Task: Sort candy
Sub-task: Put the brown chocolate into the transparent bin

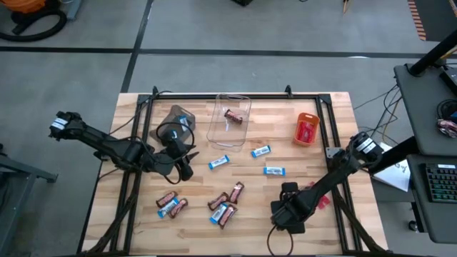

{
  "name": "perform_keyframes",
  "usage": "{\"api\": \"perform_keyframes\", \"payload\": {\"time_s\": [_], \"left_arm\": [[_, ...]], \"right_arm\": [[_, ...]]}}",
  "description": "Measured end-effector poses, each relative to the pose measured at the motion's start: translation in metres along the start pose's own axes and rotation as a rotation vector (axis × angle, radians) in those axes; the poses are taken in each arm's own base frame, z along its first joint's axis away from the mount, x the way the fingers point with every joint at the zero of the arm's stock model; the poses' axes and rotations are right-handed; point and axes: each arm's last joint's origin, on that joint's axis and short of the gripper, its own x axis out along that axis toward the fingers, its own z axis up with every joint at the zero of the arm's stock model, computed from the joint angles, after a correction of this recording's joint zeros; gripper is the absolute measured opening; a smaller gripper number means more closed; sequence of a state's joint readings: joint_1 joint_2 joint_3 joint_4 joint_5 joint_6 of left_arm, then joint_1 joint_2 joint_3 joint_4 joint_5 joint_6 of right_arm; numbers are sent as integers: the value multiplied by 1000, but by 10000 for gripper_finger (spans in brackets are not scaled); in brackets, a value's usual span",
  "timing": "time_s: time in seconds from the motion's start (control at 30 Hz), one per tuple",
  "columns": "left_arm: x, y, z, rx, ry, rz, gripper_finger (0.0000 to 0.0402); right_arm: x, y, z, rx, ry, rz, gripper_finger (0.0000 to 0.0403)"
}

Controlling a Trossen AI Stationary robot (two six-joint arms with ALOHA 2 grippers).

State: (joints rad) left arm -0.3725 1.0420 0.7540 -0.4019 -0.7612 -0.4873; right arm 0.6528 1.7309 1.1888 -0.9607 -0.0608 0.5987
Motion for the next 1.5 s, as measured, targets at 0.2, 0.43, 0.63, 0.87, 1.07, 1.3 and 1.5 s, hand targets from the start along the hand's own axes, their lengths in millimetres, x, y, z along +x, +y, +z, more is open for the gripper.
{"api": "perform_keyframes", "payload": {"time_s": [0.2, 0.43, 0.63, 0.87, 1.07, 1.3, 1.5], "left_arm": [[0, 0, 0, 1, -1, 0, 109], [0, 0, 0, 1, -1, 0, 109], [0, 0, 0, 1, -1, 0, 109], [0, 1, -1, 4, -5, 12, 109], [0, 1, -1, 4, -6, 14, 109], [0, 1, -1, 7, -4, 16, 109], [0, 1, -1, 15, -3, 16, 109]], "right_arm": [[-2, 0, 1, -19, -10, -17, 136], [-3, 0, 1, -11, -23, -26, 21], [-1, 1, 2, -15, -6, 5, 55], [-1, 0, 3, -39, -40, -49, 194], [1, -1, 3, -84, -72, -80, 272], [11, -3, -1, -88, -46, -42, 280], [23, -8, -3, -92, -46, -41, 271]]}}
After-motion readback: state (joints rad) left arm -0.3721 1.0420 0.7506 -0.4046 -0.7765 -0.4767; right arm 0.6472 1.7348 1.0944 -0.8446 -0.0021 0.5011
